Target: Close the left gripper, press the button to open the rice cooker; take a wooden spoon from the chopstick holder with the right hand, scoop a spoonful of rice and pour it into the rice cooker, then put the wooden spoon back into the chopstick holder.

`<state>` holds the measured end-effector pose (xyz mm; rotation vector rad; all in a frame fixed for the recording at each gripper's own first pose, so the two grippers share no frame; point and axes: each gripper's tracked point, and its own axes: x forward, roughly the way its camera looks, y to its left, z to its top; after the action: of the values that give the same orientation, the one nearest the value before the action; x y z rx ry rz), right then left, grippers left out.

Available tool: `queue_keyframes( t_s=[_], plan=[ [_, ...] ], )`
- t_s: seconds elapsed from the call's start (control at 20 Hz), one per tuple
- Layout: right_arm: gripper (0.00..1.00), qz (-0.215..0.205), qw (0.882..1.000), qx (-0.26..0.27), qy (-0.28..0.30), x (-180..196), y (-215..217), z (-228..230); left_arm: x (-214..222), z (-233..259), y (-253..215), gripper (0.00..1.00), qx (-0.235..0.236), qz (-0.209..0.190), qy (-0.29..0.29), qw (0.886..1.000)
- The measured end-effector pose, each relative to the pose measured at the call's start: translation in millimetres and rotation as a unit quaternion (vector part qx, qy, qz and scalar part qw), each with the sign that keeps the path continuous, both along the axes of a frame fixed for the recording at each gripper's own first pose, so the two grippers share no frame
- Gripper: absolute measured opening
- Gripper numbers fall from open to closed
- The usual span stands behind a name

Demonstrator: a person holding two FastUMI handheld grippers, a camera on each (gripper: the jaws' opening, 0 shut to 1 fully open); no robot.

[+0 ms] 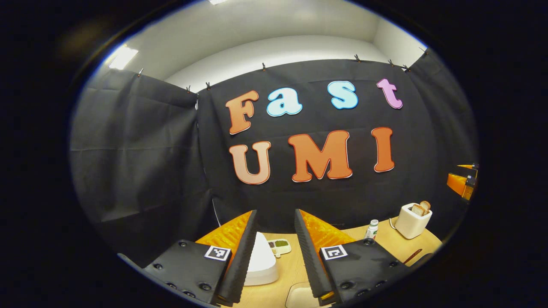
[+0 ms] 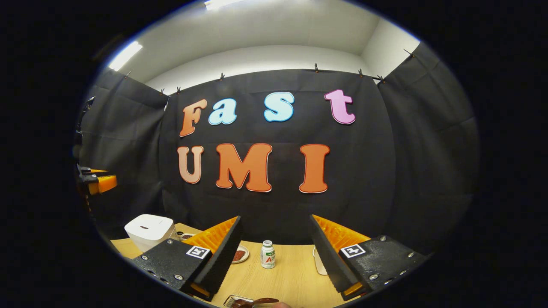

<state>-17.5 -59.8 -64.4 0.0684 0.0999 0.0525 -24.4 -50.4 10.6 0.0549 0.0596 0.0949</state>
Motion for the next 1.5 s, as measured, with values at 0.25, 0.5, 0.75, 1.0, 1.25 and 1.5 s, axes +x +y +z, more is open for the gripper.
queue_keyframes(
  t_s=[0.25,0.5,0.75,1.0,1.25,1.5],
  plan=[
    [0.95,-0.036,0.999,-0.013,-0.006,1,16,10,21,-13,54,0.15,-0.017,0.024,0.021,0.999],
    [0.95,-0.053,0.998,-0.026,-0.003,-6,45,14,48,-51,99,0.06,-0.033,0.019,0.090,0.995],
    [0.97,-0.078,0.996,-0.038,0.014,-18,63,10,80,-91,131,0.06,-0.054,0.014,0.157,0.986],
    [0.95,-0.110,0.992,-0.052,0.034,-33,67,3,105,-151,141,0.06,-0.105,-0.005,0.252,0.962],
    [0.95,-0.143,0.986,-0.063,0.060,-51,62,-9,122,-205,143,0.05,-0.181,-0.015,0.342,0.922],
    [0.95,-0.171,0.979,-0.070,0.080,-69,53,-22,135,-248,139,0.05,-0.207,-0.019,0.401,0.892]
  ],
)
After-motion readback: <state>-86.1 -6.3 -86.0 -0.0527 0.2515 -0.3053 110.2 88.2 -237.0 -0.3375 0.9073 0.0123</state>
